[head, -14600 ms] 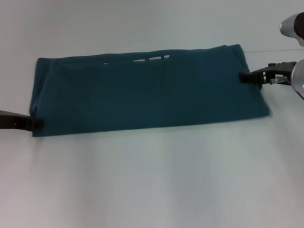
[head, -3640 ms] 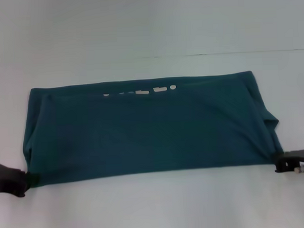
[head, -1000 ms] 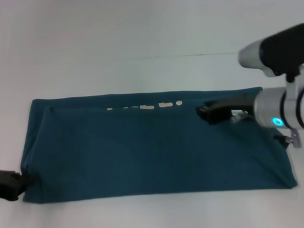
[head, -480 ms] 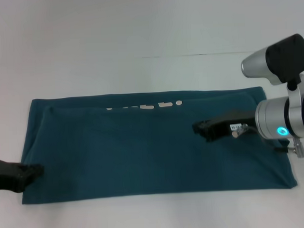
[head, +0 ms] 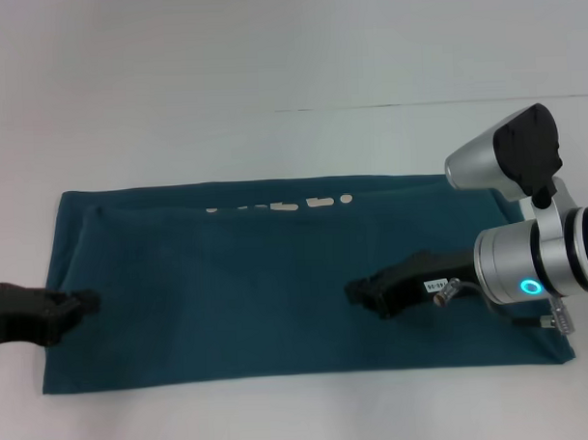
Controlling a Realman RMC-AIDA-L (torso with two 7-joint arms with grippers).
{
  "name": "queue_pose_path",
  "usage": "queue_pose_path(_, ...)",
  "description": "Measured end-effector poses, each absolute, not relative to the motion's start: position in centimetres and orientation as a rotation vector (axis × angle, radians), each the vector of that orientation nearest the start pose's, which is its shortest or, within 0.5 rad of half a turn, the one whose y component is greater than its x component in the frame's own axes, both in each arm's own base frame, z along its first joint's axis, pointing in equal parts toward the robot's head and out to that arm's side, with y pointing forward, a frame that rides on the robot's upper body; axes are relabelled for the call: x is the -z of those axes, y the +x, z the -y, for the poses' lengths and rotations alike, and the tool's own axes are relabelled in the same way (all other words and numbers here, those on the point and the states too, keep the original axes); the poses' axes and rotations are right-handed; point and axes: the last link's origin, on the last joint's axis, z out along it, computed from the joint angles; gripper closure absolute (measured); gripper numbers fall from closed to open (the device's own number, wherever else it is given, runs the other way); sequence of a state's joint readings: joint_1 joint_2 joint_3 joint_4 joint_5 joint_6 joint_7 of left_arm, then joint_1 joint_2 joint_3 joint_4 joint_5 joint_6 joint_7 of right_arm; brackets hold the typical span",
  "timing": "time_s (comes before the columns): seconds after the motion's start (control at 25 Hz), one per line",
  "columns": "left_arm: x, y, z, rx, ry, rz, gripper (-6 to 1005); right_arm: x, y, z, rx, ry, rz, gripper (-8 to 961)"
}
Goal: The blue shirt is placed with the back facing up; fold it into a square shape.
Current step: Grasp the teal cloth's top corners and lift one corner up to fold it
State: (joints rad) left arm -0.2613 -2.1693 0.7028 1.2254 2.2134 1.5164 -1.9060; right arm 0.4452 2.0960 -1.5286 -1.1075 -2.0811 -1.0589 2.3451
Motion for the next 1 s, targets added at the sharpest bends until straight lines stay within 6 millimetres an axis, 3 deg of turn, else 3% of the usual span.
queue_pose_path(0.56,-5.9,-29.8,-29.1,0.434,-2.4,1.088,955,7.0,19.7,-34.9,-0.119,-2.699,-1.015,937)
queue_pose_path(1.0,-6.5,-32.2,-28.4,0.33,-2.346,1.138,955,6.5,18.8,-35.4,-0.162,-2.704,-0.981,937)
